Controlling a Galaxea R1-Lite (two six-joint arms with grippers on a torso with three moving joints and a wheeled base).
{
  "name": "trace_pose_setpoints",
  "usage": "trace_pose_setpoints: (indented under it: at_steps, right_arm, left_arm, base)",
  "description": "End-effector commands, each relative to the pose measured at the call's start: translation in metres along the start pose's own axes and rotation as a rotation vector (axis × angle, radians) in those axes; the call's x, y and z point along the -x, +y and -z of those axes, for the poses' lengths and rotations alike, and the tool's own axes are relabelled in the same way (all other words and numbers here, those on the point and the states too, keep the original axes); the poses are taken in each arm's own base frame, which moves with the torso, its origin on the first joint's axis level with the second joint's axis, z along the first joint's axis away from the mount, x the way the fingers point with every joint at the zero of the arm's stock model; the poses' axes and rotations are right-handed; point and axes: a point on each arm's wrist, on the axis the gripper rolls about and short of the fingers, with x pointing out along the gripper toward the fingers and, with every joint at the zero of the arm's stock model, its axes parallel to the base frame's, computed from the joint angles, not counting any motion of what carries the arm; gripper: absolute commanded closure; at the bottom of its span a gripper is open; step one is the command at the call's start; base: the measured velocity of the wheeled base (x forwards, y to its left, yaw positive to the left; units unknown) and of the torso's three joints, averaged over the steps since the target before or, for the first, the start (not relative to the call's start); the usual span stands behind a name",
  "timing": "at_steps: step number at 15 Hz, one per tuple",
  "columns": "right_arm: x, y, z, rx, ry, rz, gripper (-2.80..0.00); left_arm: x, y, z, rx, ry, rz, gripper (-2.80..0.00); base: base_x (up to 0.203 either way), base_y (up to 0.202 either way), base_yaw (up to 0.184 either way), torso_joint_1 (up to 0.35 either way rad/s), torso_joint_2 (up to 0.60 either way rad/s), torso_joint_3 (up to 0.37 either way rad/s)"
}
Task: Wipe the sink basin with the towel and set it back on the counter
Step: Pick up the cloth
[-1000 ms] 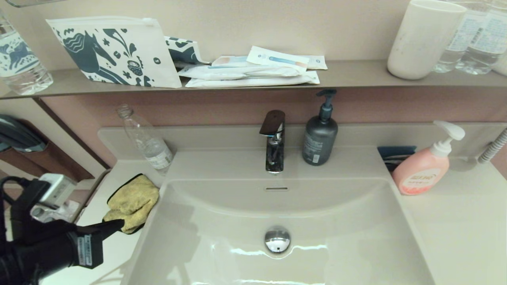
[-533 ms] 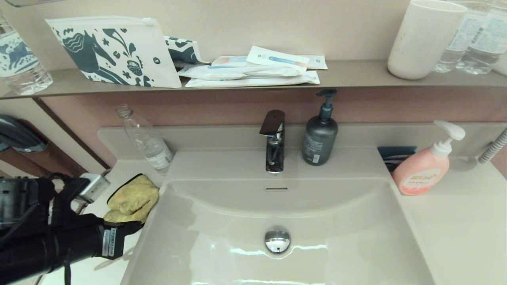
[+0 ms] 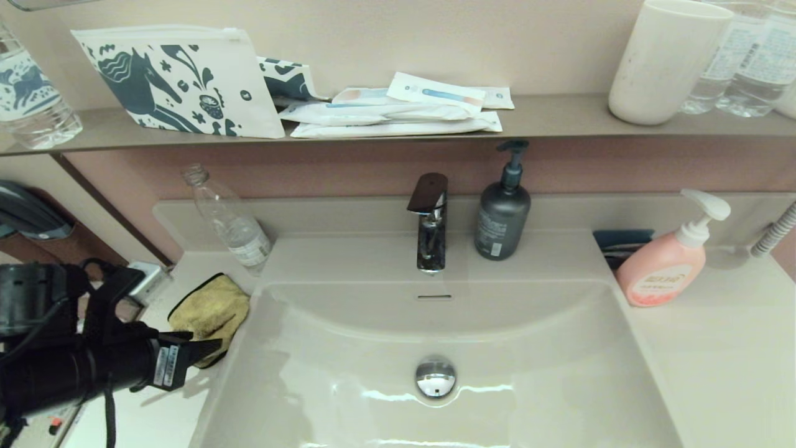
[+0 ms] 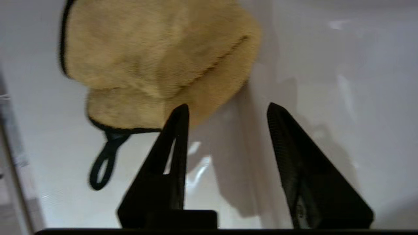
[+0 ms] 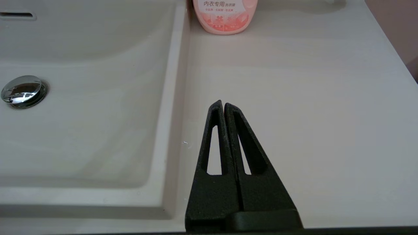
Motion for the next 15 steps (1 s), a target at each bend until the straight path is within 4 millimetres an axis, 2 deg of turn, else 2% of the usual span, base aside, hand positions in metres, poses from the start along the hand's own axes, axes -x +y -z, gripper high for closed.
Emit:
trace_pose_setpoints:
  at_steps: [1, 5, 11, 15]
  right_arm:
    - [0.0, 0.0, 0.0, 0.001, 0.001, -0.001, 0.0]
    - [0.0, 0.0, 0.0, 0.0, 0.001, -0.001, 0.0]
    - [0.0, 0.0, 0.0, 0.0, 0.001, -0.001, 0.0]
    - [0.0, 0.0, 0.0, 0.0, 0.001, -0.001, 0.0]
  left_arm:
    - [0.002, 0.011, 0.001, 0.008, 0.0, -0.043, -2.8]
    - [0.0, 0.014, 0.003, 0.014, 0.01, -0.04, -2.8]
    - [-0.019, 0.03, 0.001, -0.087, 0.021, 0.013, -2.8]
    - [-0.03, 0.042, -0.002, -0.084, 0.019, -0.006, -2.8]
  base:
    - [0.0, 0.0, 0.0, 0.0, 0.0, 0.0]
    - [0.0, 0.0, 0.0, 0.0, 0.0, 0.0]
    - [0.0, 0.0, 0.0, 0.0, 0.0, 0.0]
    - [0.0, 0.0, 0.0, 0.0, 0.0, 0.0]
